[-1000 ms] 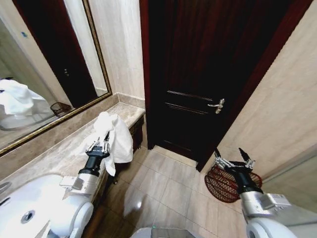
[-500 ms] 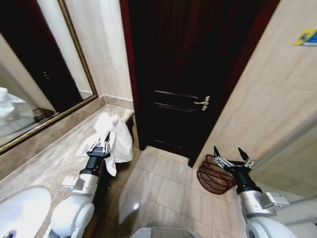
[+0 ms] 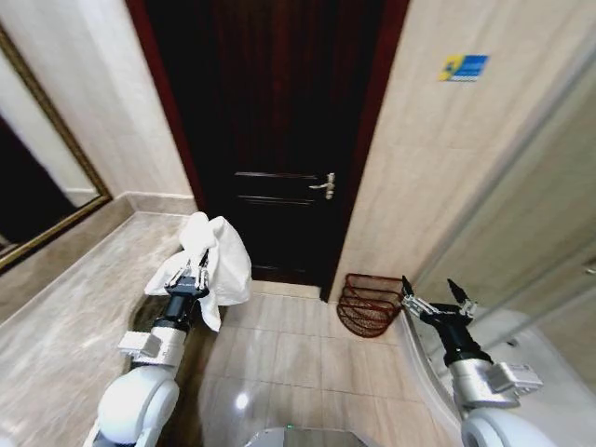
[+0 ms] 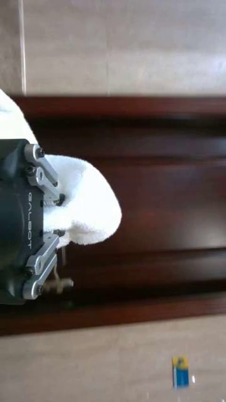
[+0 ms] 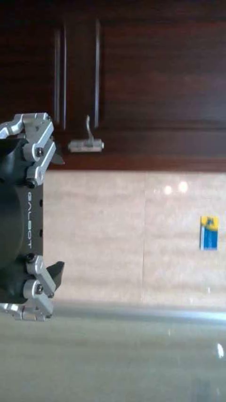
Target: Discard the used towel into the hamper.
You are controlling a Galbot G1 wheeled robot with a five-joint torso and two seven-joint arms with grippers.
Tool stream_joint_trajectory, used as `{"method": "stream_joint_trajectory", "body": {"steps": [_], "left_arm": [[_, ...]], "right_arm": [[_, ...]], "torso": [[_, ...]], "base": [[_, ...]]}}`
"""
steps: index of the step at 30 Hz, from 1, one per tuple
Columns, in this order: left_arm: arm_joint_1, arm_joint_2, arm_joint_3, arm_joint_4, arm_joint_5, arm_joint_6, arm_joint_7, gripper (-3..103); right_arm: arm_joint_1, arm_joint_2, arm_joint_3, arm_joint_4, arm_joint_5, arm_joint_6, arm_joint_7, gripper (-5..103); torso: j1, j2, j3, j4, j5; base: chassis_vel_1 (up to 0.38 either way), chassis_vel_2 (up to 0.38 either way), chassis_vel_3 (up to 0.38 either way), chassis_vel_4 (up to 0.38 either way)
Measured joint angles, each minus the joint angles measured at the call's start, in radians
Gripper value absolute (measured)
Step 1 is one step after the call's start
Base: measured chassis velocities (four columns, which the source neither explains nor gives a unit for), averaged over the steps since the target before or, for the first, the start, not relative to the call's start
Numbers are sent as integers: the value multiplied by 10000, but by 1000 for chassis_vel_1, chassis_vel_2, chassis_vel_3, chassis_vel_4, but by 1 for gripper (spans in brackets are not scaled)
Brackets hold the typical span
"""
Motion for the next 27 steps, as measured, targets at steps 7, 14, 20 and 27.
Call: {"method": "stream_joint_trajectory", "body": {"steps": [7,14,20,27], "left_arm": [[53,-33,49,34,123,-41,0,12],[116,-109,87,94,204,-160,-1,12],[107,-148,203,157,72,-211,0,12],[139,-314,375,443,-86,-385,58,12]], "right_arm": [[-47,105,-136,0,-153,81,-68,100],[-36,63,-89,0,-146,83,-71,100],[-57,100,-96,0,-144,86,-68,100],[-46,58,-49,0,-136,92,-42,100]], "torso": [[-124,-250,-131,-3,1],[-267,-568,-303,0,3],[-378,-816,-438,-6,2],[-512,-1085,-569,4,2]], "base": [[-121,-140,-129,-116],[-122,-128,-124,-115],[-120,-113,-121,-128],[-34,-37,-42,-34]]}}
